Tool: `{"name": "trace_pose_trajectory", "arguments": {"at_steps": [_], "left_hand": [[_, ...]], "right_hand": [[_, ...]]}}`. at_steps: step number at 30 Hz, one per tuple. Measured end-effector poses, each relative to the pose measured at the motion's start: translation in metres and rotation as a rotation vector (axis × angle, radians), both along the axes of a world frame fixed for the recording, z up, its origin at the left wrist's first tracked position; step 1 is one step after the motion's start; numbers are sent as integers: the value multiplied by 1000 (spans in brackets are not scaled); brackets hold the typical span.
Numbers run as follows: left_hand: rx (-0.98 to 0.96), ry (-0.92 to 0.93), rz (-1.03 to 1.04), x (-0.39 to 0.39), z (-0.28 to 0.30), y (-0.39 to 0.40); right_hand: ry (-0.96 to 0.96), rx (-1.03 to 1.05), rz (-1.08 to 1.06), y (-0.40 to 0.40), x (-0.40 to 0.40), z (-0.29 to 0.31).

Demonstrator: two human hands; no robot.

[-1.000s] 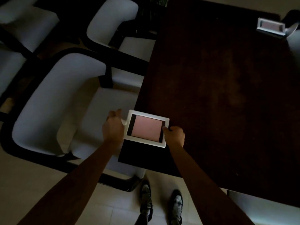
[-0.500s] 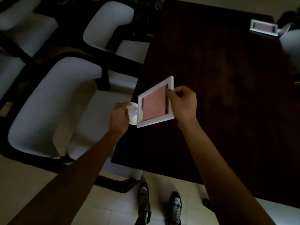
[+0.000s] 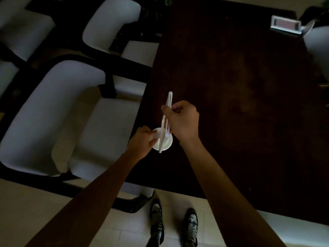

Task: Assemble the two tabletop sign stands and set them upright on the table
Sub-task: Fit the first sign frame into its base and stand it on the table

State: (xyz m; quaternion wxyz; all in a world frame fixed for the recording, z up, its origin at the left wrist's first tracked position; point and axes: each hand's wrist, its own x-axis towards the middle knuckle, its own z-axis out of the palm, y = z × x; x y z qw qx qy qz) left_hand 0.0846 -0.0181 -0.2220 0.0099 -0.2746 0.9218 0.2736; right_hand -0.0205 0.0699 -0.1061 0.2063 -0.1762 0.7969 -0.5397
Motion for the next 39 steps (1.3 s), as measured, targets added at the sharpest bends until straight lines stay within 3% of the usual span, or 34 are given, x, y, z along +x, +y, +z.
{"name": "trace_pose_trajectory", "arguments": {"at_steps": [11,15,17,19,21,28,39], "left_hand": [[-128,26,-103,3,-14,6],[-154,22,-138,2,-16,4],[-148,13,-130,1,-19,5],[-147,-21,-120,0,-22,6],[-135,-48,-102,-1,-26,7],[-132,-78,-83,-5,-30,15],[-171,-118,-116,-30,-26,53]], "right_hand": [[-90,-6,-8,4,4,-8],[77,107,-109,24,0,-44],[179,333,43,34,3,-76],[156,528,362,40,11,-109],[203,600,510,42,18,-132],[414,656,455,54,16,-157],[398,665,455,90,-8,-155]]}}
